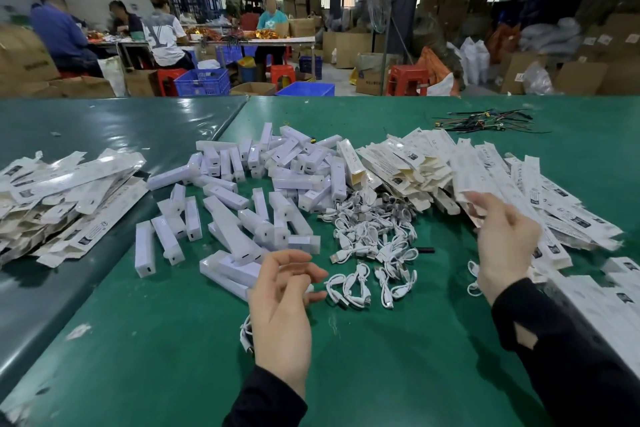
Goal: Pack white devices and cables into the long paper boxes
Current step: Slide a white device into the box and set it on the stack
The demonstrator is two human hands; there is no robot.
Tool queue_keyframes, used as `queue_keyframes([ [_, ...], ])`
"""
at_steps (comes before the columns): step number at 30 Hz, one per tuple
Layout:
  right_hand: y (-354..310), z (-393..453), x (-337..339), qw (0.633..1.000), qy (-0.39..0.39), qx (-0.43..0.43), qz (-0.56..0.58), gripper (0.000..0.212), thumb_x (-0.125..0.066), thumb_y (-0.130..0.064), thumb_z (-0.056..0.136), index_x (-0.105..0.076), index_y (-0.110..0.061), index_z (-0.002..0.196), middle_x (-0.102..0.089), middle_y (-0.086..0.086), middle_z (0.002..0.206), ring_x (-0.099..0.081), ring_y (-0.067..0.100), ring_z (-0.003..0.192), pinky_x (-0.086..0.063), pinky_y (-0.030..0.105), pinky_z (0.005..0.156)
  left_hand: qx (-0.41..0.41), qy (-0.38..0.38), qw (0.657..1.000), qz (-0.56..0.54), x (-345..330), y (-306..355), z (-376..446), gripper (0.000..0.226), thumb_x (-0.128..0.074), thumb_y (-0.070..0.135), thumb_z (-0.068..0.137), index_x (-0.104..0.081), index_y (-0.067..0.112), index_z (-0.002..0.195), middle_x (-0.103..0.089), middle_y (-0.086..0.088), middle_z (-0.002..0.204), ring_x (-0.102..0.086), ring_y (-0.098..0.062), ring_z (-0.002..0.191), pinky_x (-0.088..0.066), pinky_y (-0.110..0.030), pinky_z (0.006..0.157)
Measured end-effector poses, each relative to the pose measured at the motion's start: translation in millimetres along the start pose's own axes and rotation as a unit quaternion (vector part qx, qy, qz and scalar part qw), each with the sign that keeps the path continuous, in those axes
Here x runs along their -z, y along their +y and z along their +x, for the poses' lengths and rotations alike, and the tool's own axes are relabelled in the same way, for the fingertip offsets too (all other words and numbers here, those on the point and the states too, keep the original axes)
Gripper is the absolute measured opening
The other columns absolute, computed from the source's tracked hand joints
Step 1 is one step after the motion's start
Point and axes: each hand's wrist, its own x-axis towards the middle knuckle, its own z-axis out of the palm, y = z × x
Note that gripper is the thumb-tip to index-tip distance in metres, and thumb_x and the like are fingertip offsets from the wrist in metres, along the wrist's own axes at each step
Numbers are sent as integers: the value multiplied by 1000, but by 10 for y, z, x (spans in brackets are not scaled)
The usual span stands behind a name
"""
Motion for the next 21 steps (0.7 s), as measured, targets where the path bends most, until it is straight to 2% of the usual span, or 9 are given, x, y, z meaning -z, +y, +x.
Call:
queue_keyframes([
  [3, -182, -296, 94, 992, 36, 61, 105, 25, -53, -15, 95, -72, -24, 83, -70, -2, 98, -60, -4, 77, -46, 14, 70, 14, -45, 999, -4, -2, -49, -6, 27, -50, -15, 86, -64, 8, 88, -70, 0, 76, -65, -13, 79, -55, -23, 66],
  [5, -293, -514, 181, 990, -26, 46, 133, 26, -53, -4, 95, -74, -18, 88, -72, -8, 88, -60, -2, 72, -47, 12, 64, 43, -101, 993, -42, 2, -59, -6, 15, -66, 0, 84, -69, 9, 96, -75, -4, 91, -69, -16, 92, -56, -24, 74],
  [7, -330, -785, 246, 981, -121, -4, 149, 34, -53, 4, 92, -76, -20, 85, -72, -8, 82, -61, -3, 68, -49, 8, 62, 107, -165, 972, -128, 11, -35, 19, 44, -82, 25, 74, -67, 9, 112, -72, -10, 112, -67, -20, 108, -56, -27, 85],
  [9, -342, -1053, 271, 943, -197, -134, 231, 27, -58, -6, 83, -77, -15, 66, -71, 1, 73, -62, 4, 60, -51, 12, 56, 172, -204, 940, -211, 16, -7, 47, 75, -88, 41, 63, -61, 8, 124, -66, -14, 124, -62, -25, 117, -55, -32, 89],
  [11, -344, -1274, 236, 893, -242, -257, 279, 26, -58, -16, 71, -73, -5, 54, -68, 8, 63, -60, 10, 50, -51, 18, 48, 202, -217, 915, -273, 16, 22, 65, 79, -92, 46, 54, -66, 11, 120, -65, -16, 125, -64, -26, 114, -57, -34, 85],
  [14, -329, -1426, 169, 860, -264, -332, 283, 21, -60, -13, 61, -68, 0, 47, -61, 12, 52, -56, 14, 42, -46, 20, 41, 203, -216, 903, -312, 18, 68, 68, 79, -94, 42, 50, -67, 13, 118, -63, -17, 127, -65, -27, 110, -58, -37, 83],
  [17, -303, -1507, 139, 835, -321, -369, 254, 14, -68, -8, 51, -67, 6, 49, -60, 17, 52, -58, 19, 43, -46, 23, 40, 222, -214, 899, -312, 39, 130, 69, 106, -97, 38, 43, -52, 7, 134, -60, -19, 131, -62, -29, 116, -56, -41, 88],
  [19, -268, -1513, 155, 819, -384, -378, 197, 10, -64, -5, 49, -67, 5, 49, -62, 18, 54, -61, 22, 48, -48, 25, 44, 245, -209, 899, -296, 51, 158, 58, 120, -98, 37, 35, -47, 5, 138, -60, -20, 131, -62, -31, 116, -58, -40, 81],
  [21, -267, -1477, 183, 810, -443, -362, 132, 14, -67, -12, 44, -67, 1, 47, -63, 17, 56, -62, 22, 53, -50, 25, 52, 255, -205, 900, -287, 63, 162, 56, 122, -100, 34, 29, -49, 4, 136, -62, -22, 126, -66, -32, 109, -59, -36, 72],
])
